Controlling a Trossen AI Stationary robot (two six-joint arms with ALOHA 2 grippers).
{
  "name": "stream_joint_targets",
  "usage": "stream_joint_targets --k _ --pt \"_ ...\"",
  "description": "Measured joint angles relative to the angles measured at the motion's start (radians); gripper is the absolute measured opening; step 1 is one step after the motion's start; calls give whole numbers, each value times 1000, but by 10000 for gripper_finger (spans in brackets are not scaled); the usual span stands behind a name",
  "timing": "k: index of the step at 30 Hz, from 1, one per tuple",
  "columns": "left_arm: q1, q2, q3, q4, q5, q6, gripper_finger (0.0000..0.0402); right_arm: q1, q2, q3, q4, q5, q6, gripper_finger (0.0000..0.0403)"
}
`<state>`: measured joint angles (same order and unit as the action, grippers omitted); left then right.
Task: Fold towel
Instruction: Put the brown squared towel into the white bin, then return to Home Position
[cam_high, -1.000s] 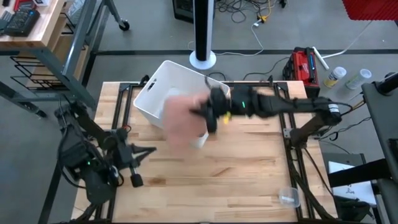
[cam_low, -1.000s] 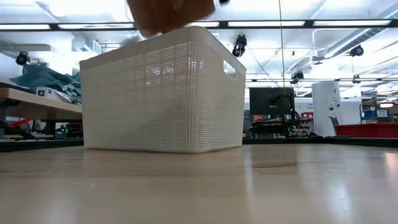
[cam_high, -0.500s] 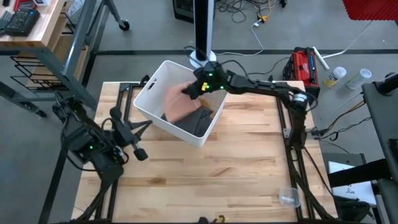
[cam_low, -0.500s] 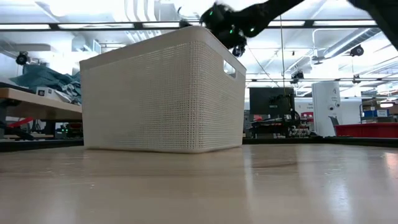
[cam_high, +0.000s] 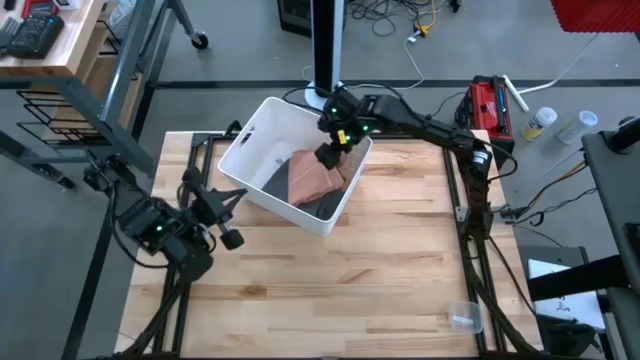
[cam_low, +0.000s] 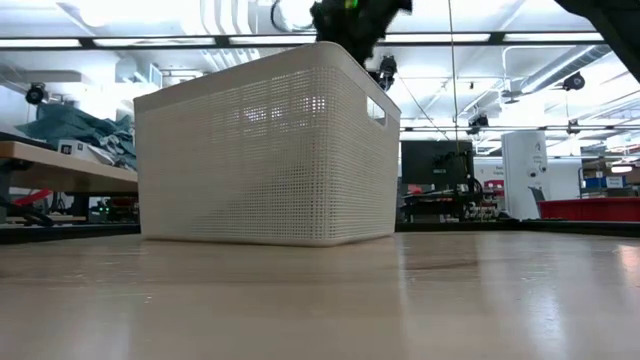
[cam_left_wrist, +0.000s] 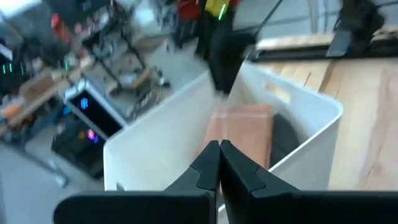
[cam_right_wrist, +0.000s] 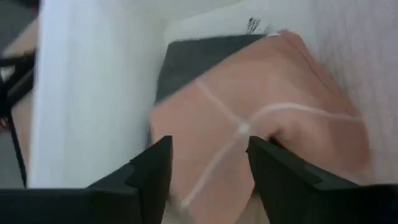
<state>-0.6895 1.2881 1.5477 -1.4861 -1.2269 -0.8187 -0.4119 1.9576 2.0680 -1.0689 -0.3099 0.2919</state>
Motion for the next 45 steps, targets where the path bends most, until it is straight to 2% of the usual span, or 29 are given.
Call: stream_joint_targets --k 3,6,8,11,13,15,17,19,22,24,26,28,30,33,35,38,40,42,45 --pt "93 0 -22 4 80 -9 0 31 -6 95 -119 49 -56 213" --pt "243 4 -58 24 201 6 0 76 -10 137 -137 166 -70 210" --pt "366 7 -102 87 294 80 0 106 -10 142 -139 185 -90 200" --pt "559 14 -201 323 476 319 0 155 -9 141 -142 183 -129 178" --pt "683 21 -279 552 687 531 0 192 -9 139 -140 194 -153 162" --pt "772 26 -351 750 888 657 0 238 -12 129 -140 239 -164 146" --pt "806 16 -394 835 970 680 0 293 -25 109 -151 288 -174 129" --pt "799 -24 -412 839 981 679 0 356 -71 64 -153 316 -176 115" --pt "697 -148 -438 802 984 652 0 469 -212 -91 -132 392 -165 96" --pt "555 -279 -463 780 949 597 0 561 -345 -249 -93 475 -125 85" --pt "344 -435 -508 790 797 525 0 678 -502 -433 -55 557 -79 74" --pt "63 -588 -590 792 487 400 0 829 -674 -630 52 691 22 61" --pt "-261 -741 -718 793 151 299 0 997 -847 -817 164 874 130 46" --pt "-720 -909 -931 909 -287 335 0 1217 -1072 -1083 395 1218 155 25" --pt "-727 -953 -1028 1013 -355 429 0 1315 -1192 -1239 574 1337 57 12" --pt "-688 -988 -1122 1236 -333 588 0 1337 -1311 -1443 876 1372 -149 2" --pt "-663 -996 -1156 1343 -298 727 0 1315 -1357 -1551 1016 1360 -255 2" --pt "-623 -991 -1181 1363 -300 795 0 1288 -1406 -1643 1070 1326 -290 1" --pt "-538 -999 -1203 1375 -187 779 0 1204 -1503 -1758 1185 1161 -293 0"
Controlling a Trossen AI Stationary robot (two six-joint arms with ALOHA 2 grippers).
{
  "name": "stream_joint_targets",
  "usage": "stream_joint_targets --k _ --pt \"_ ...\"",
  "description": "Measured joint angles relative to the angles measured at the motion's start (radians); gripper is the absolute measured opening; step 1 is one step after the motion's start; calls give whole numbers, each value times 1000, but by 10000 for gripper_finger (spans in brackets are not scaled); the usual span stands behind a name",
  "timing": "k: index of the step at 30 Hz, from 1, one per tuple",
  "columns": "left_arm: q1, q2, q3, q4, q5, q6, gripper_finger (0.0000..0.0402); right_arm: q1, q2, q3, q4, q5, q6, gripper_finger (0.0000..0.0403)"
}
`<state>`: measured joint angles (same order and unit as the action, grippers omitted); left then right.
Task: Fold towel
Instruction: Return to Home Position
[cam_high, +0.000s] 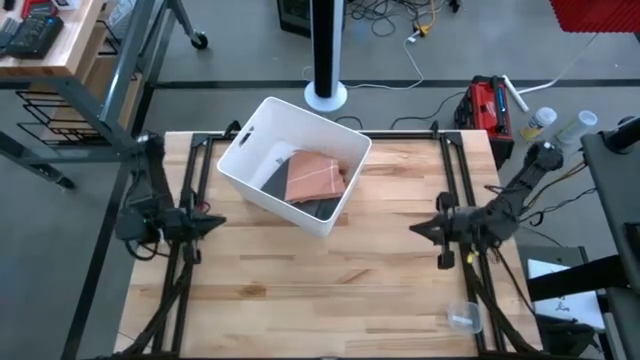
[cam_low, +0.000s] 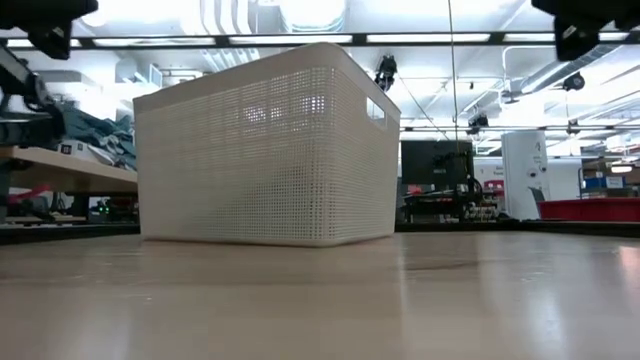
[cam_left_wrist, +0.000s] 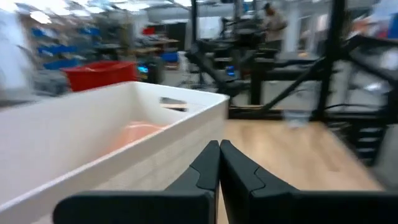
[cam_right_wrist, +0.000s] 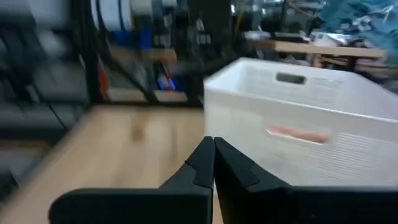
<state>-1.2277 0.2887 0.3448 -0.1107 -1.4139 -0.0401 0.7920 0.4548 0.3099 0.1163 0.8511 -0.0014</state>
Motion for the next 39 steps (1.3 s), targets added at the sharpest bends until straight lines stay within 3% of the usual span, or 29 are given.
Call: stream_joint_targets --k 3,7,9,12,14,17,21,25,29,32,39 --pt "146 54 -17 137 182 40 0 -125 -30 -98 247 -197 -48 0" --pt "428 169 -16 440 598 301 0 -340 -4 -127 428 -443 -73 0" --pt "590 238 24 377 717 334 0 -454 37 -95 381 -534 -62 0" --pt "768 226 91 -2 912 140 0 -596 69 -48 179 -749 -28 0" --pt "825 187 126 -53 1048 41 0 -665 59 -22 96 -901 30 0" --pt "830 92 93 -119 1064 40 0 -721 0 -32 21 -990 71 0" --pt "812 -109 33 -116 993 62 0 -729 -128 -105 21 -928 57 0" --pt "794 -284 -91 -161 1015 -6 0 -730 -266 -186 -6 -932 93 0" --pt "793 -272 -197 -160 941 -12 0 -729 -385 -259 -13 -933 92 0" --pt "793 -231 -263 -60 864 -58 0 -729 -443 -296 -46 -931 65 0" --pt "792 -117 -245 -61 908 -153 0 -729 -426 -295 -102 -851 45 0"
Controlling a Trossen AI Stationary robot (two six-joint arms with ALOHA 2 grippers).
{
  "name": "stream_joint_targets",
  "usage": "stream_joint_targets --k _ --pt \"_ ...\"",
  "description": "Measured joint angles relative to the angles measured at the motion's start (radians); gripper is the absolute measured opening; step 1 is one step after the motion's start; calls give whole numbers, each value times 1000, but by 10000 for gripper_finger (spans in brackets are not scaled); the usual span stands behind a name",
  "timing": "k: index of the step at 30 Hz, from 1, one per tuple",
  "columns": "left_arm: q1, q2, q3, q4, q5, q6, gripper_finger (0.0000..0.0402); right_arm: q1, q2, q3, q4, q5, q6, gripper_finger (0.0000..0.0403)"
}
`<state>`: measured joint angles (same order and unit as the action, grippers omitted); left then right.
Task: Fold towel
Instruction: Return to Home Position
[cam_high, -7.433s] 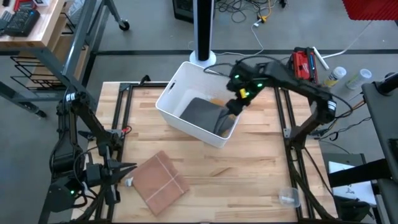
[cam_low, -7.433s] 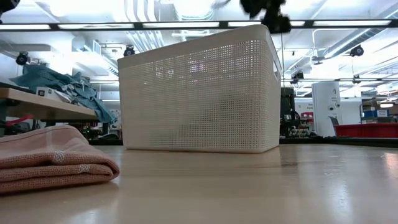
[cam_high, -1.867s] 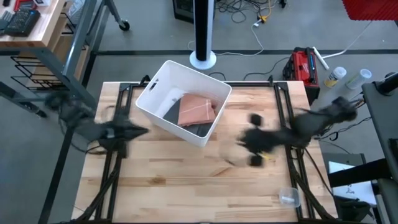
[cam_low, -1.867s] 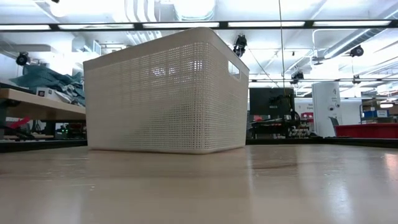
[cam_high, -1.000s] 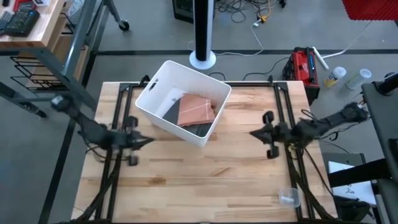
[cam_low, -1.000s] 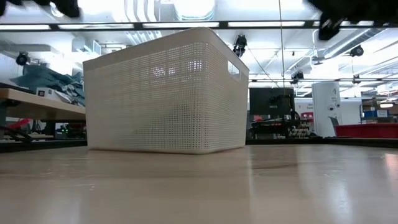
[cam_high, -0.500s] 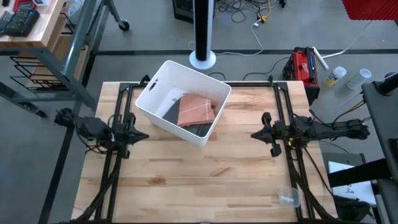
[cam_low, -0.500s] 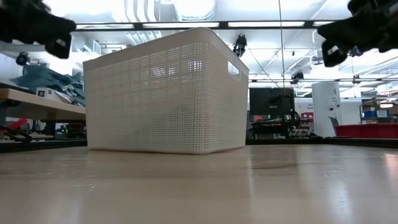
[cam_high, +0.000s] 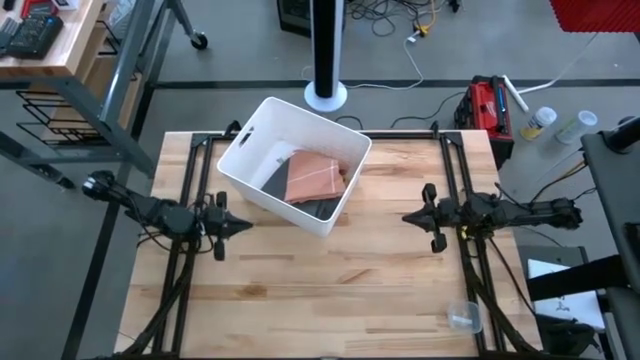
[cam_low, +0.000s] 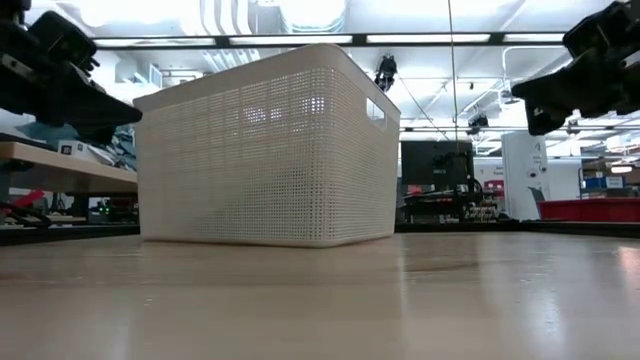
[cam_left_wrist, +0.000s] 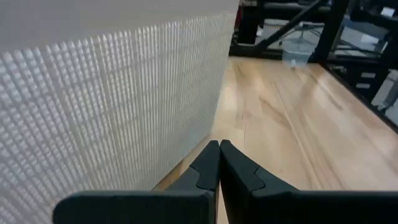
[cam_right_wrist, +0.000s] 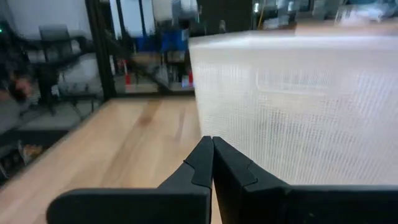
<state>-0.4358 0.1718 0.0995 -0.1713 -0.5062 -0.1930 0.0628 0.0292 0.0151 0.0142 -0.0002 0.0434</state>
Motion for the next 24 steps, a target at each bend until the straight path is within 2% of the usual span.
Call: stream_joint_targets --k 7,11,14,24 --pt "0 117 3 17 -6 0 0 0 22 0 -2 0 91 0" --pt "1 169 3 31 -14 -21 3 0 30 0 -2 0 87 0" --pt "2 210 3 66 -59 -43 8 0 37 0 -1 0 88 0" --pt "1 296 3 70 -58 -44 24 0 39 0 -2 1 88 0"
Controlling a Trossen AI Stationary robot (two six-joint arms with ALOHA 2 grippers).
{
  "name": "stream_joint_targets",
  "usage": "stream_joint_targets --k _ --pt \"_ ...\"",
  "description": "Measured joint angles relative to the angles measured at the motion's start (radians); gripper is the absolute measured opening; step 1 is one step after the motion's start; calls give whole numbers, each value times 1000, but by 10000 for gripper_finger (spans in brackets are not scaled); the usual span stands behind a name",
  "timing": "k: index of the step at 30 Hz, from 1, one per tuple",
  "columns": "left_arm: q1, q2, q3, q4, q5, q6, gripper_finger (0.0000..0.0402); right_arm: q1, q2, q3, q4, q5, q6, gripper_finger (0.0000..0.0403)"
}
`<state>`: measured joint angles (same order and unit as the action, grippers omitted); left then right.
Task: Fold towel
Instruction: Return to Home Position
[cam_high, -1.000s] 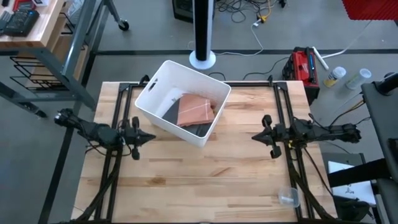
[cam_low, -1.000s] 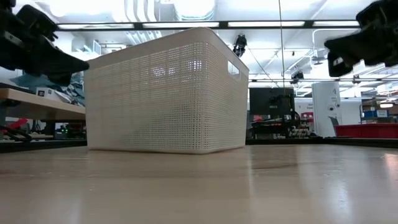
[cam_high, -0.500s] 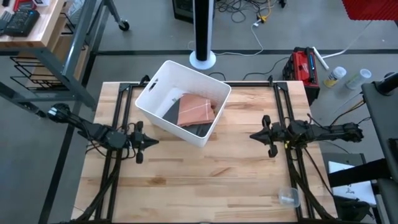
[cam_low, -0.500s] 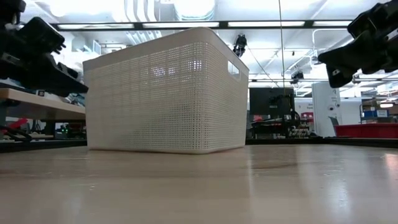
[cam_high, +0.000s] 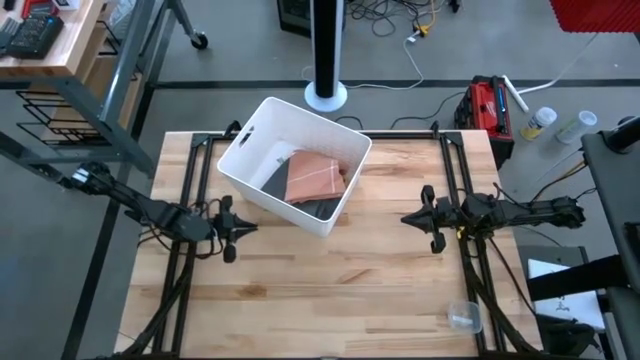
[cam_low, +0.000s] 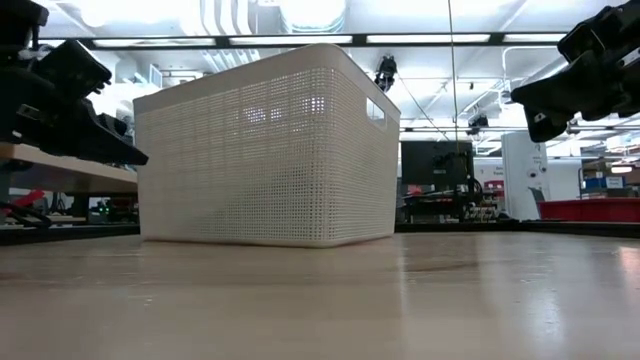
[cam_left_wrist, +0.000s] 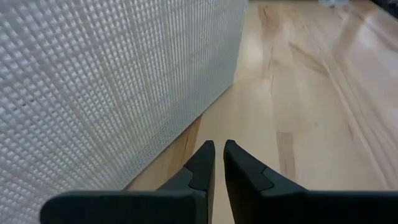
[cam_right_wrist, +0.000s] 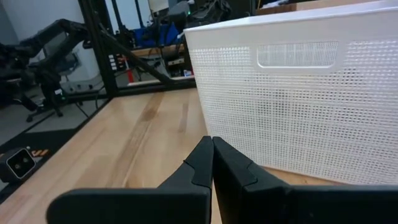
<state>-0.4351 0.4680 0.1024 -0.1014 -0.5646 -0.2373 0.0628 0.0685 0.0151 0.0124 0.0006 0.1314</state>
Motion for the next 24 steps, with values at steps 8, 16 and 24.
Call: stream_joint_targets --k 8,16,24 --pt "0 48 0 0 0 0 34 0 0 0 0 0 0 0" --pt "0 82 0 0 -1 0 38 0 0 0 0 0 0 0" --pt "0 105 0 0 -1 0 41 0 0 0 0 1 0 0"
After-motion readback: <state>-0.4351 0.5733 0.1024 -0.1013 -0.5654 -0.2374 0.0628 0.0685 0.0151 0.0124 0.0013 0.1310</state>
